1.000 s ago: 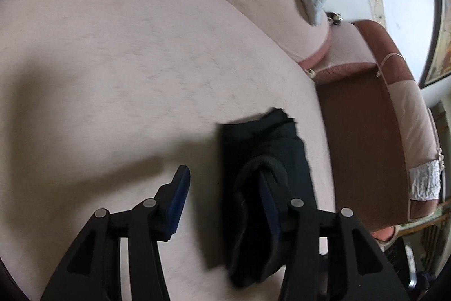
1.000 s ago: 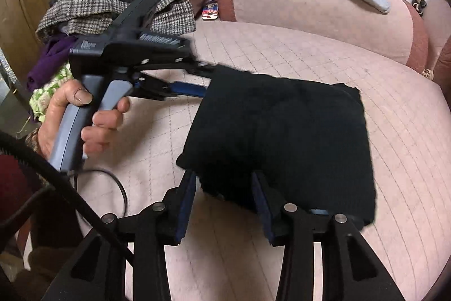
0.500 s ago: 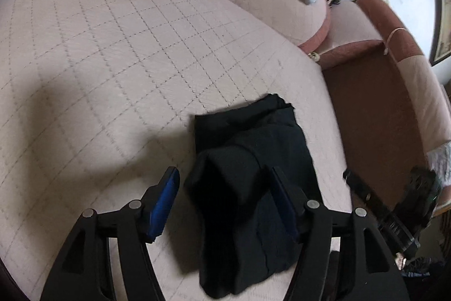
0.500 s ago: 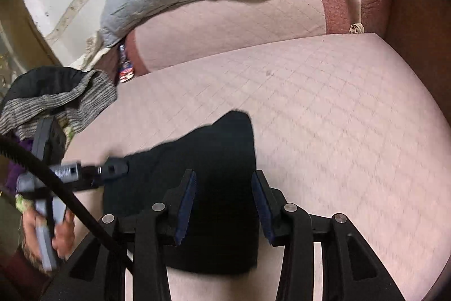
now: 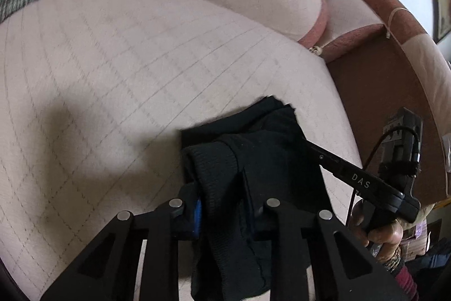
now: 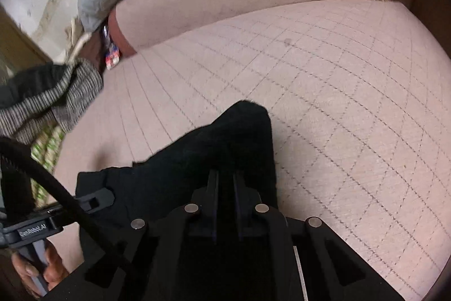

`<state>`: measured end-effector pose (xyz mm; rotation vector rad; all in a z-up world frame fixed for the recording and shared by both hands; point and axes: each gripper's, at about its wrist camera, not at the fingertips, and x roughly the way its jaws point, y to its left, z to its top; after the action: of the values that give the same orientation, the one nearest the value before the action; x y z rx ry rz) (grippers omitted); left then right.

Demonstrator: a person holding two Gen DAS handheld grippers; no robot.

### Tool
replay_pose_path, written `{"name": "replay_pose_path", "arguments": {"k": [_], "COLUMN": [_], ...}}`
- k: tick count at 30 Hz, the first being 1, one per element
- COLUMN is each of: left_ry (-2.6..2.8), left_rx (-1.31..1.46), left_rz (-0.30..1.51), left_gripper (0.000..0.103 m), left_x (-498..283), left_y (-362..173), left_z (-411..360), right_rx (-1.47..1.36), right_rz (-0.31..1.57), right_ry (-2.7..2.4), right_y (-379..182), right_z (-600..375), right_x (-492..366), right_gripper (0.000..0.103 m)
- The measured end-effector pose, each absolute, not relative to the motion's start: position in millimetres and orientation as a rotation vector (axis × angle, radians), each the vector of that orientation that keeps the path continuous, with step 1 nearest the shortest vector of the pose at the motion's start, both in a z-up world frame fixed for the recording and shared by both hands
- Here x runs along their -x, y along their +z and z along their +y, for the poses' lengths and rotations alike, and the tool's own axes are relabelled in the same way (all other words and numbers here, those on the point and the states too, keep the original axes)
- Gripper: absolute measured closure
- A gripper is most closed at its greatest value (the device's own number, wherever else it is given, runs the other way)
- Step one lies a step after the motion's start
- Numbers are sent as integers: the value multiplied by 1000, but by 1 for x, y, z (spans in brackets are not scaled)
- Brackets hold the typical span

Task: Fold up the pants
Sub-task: 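Press the folded pants flat with the right gripper and release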

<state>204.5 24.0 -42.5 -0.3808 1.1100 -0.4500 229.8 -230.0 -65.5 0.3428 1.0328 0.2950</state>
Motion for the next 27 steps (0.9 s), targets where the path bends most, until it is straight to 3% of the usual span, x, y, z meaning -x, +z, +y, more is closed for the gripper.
{"name": "replay_pose_path", "arguments": {"k": [6, 8, 9, 14, 19, 23, 27], "left_ry": [-398, -363, -366, -366, -363, -371, -295], "left_rx": [325, 348, 373, 399, 471, 491, 413], "left_rz": [1151, 1174, 1175, 1203, 1111, 1102, 1185], "left_gripper": [78, 69, 64, 59, 59, 52, 49], "left_x": [-223, -224, -221, -202, -186, -190, -203], "left_y": [-57, -67, -67, -56, -26, -26, -61], "left_z": [10, 16, 22, 50, 62, 43, 25], "right_rx": [-382, -322, -302, -311, -478, -659, -705], "right_rz": [1027, 1047, 1042, 932, 868, 905, 971], "right_ry": [236, 204, 192, 168, 321, 464, 442], "right_y": [-69, -74, -74, -41, -14, -29, -63], "right_z": [-251, -246, -245, -259, -273, -272, -267], "right_x": [-230, -232, -231, -210, -169, -147, -131], "right_gripper": [89, 62, 59, 58, 58, 59, 63]}}
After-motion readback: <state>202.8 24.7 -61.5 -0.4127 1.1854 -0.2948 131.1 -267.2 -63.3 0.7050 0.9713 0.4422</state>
